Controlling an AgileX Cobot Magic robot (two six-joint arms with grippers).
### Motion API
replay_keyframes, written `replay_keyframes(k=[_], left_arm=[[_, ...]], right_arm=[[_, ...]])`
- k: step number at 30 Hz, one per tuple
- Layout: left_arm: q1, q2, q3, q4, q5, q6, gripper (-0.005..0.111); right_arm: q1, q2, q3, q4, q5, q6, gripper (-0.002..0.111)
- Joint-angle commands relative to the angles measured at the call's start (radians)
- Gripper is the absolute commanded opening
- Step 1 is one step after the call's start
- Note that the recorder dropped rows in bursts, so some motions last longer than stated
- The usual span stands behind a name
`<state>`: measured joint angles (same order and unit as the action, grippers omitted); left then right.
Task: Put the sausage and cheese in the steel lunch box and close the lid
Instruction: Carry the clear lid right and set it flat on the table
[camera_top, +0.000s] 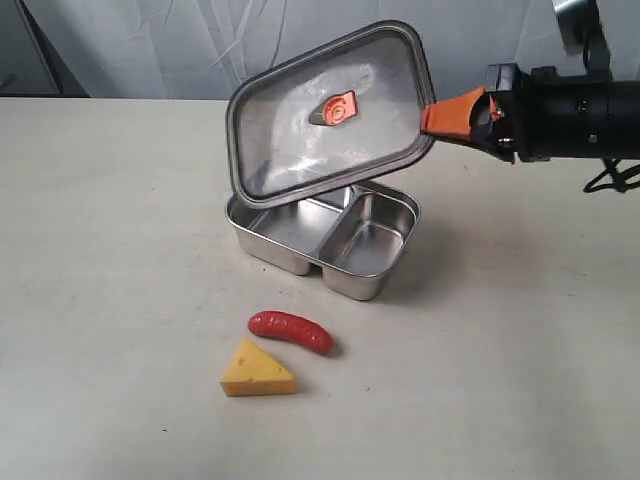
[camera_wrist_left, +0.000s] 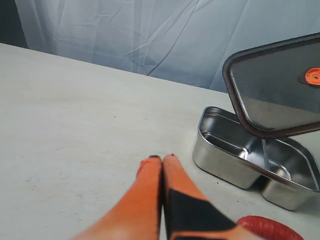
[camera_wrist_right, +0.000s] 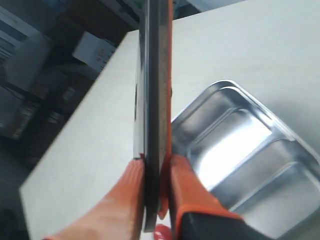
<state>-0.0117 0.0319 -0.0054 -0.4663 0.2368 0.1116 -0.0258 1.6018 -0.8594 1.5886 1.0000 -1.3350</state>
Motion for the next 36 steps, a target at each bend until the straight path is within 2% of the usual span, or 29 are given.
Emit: replay_keyframes(k=[1,4,6,10,14,18,21,22,27,32,36], left_arm=[[-0.001,-0.003,0.005,0.001,0.003,0.002,0.000],[-0.001,-0.003,0.005,0.001,0.003,0.002,0.000],[-0.006,-0.003,0.005,0.001,0.003,0.002,0.000],[-0.022,-0.003,0.005,0.001,0.003,0.002,0.000],[-0.022,-0.003,0.005,0.001,0.003,0.002,0.000],[-0.022,-0.003,0.005,0.001,0.003,0.002,0.000],[-0.022,-0.003,0.005,0.004,0.003,0.002,0.000],[-0.022,-0.003,0.005,0.008,0.003,0.002,0.000],[-0.022,-0.003,0.005,0.013,0.003,0.002,0.000],[-0.022,-0.003,0.005,0.015,0.003,0.002,0.000],[-0.022,-0.003,0.005,0.015,0.003,0.002,0.000]], right_arm=[[0.003,-0.211,-0.004,-0.212,-0.254,-0.044,-0.001],[0.003,-0.367,-0.004,-0.261,-0.442,-0.044,-0.001],[0.006,-0.447,-0.004,-0.381,-0.518,-0.053,-0.001],[0.021,-0.531,-0.004,-0.873,-0.485,0.018,-0.001],[0.095,-0.562,-0.004,-1.319,-0.435,0.281,-0.001],[0.194,-0.569,-0.004,-1.595,-0.344,0.508,-0.001],[0.290,-0.569,-0.004,-1.623,-0.208,0.510,-0.001],[0.344,-0.555,-0.001,-1.619,-0.101,0.530,-0.001],[0.426,-0.487,0.003,-1.566,0.056,0.607,-0.001],[0.457,-0.409,0.058,-1.547,0.035,0.650,-0.001],[0.457,-0.314,0.159,-1.351,-0.124,0.658,-0.001]])
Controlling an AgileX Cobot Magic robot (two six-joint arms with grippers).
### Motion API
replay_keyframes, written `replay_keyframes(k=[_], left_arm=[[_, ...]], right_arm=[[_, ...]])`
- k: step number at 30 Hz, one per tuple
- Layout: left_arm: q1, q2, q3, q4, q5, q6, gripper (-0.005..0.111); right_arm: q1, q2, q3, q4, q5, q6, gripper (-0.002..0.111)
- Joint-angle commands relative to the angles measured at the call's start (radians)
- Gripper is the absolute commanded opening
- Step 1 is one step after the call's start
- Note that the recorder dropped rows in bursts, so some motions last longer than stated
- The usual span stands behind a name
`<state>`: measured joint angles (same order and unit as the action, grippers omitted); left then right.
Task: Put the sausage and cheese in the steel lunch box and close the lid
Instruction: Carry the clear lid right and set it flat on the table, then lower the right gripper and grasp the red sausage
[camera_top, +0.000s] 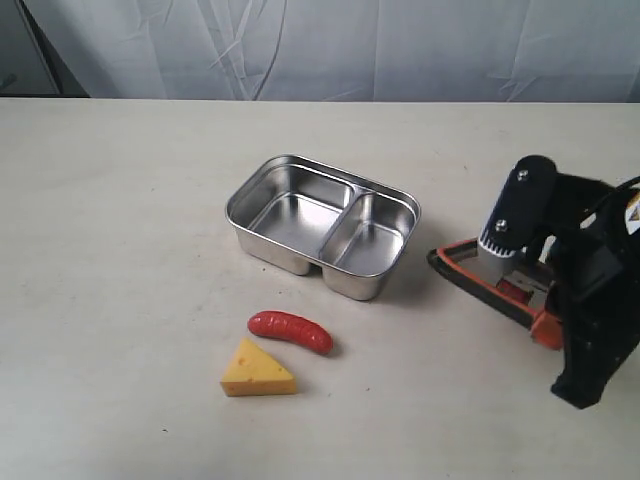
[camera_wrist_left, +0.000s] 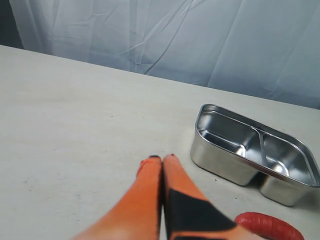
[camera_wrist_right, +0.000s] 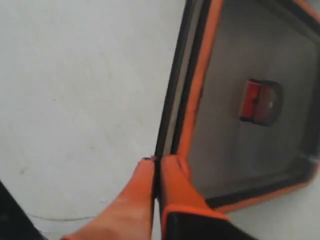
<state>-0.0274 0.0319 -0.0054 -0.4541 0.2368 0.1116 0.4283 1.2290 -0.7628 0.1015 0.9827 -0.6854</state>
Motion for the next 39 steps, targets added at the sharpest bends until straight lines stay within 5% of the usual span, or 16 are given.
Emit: replay_keyframes(k=[1,4,6,9,10,13,16,25,39], left_arm=[[-0.006,-0.003,0.005,0.003,0.003,0.002,0.000],[-0.006,-0.003,0.005,0.003,0.003,0.002,0.000],[-0.006,-0.003,0.005,0.003,0.003,0.002,0.000],[-0.006,-0.003,0.005,0.003,0.003,0.002,0.000],[-0.006,-0.003,0.005,0.003,0.003,0.002,0.000],[-0.006,-0.003,0.005,0.003,0.003,0.002,0.000],[-0.006,-0.003,0.005,0.003,0.003,0.002,0.000],[-0.006,-0.003,0.005,0.003,0.003,0.002,0.000],[-0.006,-0.003,0.005,0.003,0.003,0.002,0.000]], right_arm=[[0.003,0.071,0.070,0.154,-0.121,0.009,-0.001],[0.003,0.107,0.080,0.220,-0.148,0.028,0.002],[0.003,0.113,0.080,0.258,-0.161,0.028,0.022],[0.003,0.113,0.080,0.278,-0.189,0.036,0.069],[0.003,0.113,0.078,0.305,-0.186,0.039,0.071],[0.039,0.113,0.033,0.589,-0.174,-0.068,0.050],[0.118,0.116,0.027,0.650,-0.305,-0.173,0.046],[0.311,0.326,-0.044,0.525,-0.498,-0.164,0.046],[0.330,0.625,-0.264,0.280,-0.524,0.044,0.046]])
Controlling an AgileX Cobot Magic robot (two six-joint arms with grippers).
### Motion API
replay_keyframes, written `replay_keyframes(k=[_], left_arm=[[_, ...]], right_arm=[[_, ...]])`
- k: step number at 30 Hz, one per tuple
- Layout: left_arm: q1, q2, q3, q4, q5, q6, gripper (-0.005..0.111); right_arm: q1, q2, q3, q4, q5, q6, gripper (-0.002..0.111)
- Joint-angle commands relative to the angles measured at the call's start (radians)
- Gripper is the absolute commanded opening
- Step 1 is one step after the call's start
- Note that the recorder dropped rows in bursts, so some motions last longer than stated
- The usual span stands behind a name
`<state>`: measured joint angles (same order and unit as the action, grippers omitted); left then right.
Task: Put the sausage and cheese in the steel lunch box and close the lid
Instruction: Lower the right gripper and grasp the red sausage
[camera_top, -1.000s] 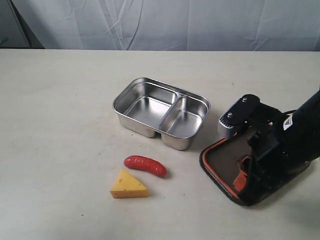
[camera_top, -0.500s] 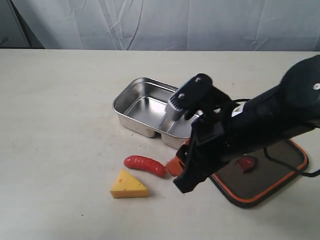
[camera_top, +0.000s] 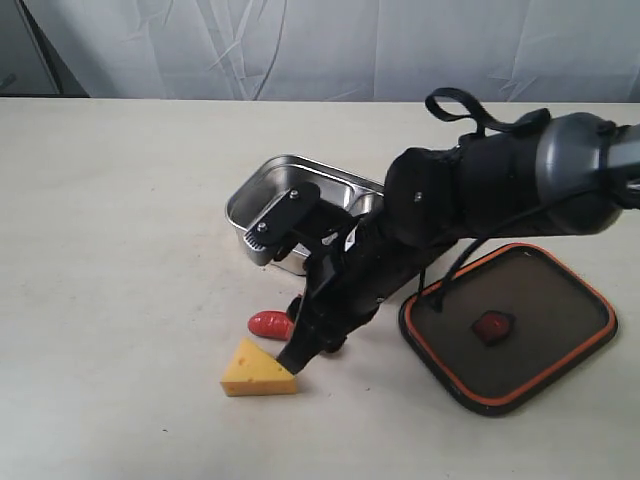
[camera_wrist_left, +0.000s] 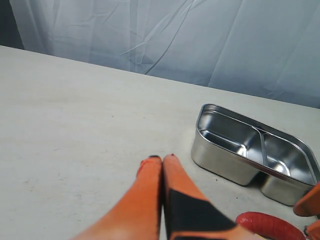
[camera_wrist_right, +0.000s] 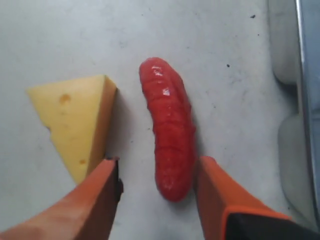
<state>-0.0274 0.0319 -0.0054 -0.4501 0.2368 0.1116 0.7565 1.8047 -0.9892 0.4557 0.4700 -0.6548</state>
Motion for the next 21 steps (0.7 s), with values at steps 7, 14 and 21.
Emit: replay_keyframes(k=[7,14,21], left_arm=[[-0.006,-0.003,0.005,-0.001,0.003,0.002,0.000],[-0.006,-0.003,0.005,-0.001,0.003,0.002,0.000],[-0.006,-0.003,0.005,0.001,0.003,0.002,0.000]], right_arm=[[0.002,0.146,-0.097,-0.139,-0.016,0.029,0.046],[0.002,0.199,-0.104,-0.139,-0.013,0.029,0.034],[0.002,0.171,-0.104,-0.133,0.029,0.032,0.000]])
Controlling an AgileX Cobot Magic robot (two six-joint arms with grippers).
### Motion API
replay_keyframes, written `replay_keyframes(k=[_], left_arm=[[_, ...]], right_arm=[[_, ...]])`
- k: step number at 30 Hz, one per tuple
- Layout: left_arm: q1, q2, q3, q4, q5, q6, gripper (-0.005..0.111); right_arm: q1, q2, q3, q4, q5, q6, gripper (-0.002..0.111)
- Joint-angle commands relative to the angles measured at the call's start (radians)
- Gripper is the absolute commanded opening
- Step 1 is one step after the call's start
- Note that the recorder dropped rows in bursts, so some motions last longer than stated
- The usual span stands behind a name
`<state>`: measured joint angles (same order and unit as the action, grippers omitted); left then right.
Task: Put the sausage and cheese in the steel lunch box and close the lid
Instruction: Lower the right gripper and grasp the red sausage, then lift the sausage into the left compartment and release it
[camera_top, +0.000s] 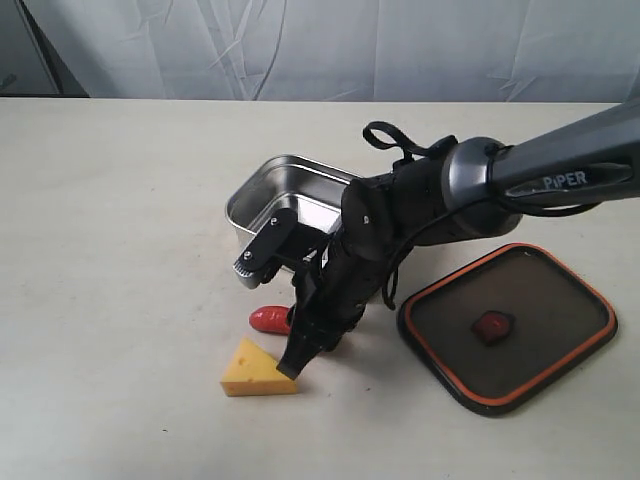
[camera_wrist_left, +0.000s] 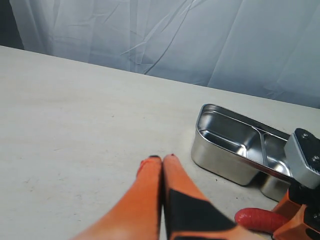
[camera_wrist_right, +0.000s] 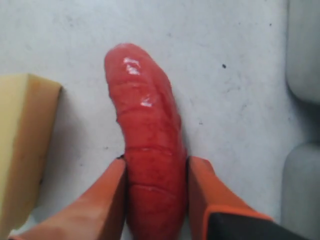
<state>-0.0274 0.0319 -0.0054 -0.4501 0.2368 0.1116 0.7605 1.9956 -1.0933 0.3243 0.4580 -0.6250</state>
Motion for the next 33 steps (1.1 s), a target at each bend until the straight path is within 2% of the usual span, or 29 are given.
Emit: replay_keyframes(k=[1,8,12,20,25,30,33], left_arm=[[-0.006,-0.003,0.005,0.001,0.003,0.002,0.000],[-0.006,-0.003,0.005,0.001,0.003,0.002,0.000],[-0.006,-0.003,0.005,0.001,0.003,0.002,0.000],[-0.006,-0.003,0.005,0.001,0.003,0.002,0.000],[-0.006,-0.003,0.005,0.001,0.003,0.002,0.000],[-0.006,-0.003,0.005,0.001,0.003,0.002,0.000],[-0.006,-0.003,0.005,0.001,0.003,0.002,0.000]], right_arm=[[-0.002,-0.032,0.000,-0.001,0.045,0.002,0.000],[-0.004,-0.205,0.000,0.027,-0.017,0.005,-0.001],[-0.023,-0.235,-0.036,0.018,-0.110,0.134,-0.001],[-0.120,-0.051,-0.281,0.018,-0.003,0.184,-0.001],[-0.149,0.083,-0.434,0.011,0.112,0.216,-0.001],[-0.153,0.145,-0.471,-0.013,0.160,0.232,-0.001],[-0.153,0.161,-0.473,-0.072,0.153,0.318,-0.001]])
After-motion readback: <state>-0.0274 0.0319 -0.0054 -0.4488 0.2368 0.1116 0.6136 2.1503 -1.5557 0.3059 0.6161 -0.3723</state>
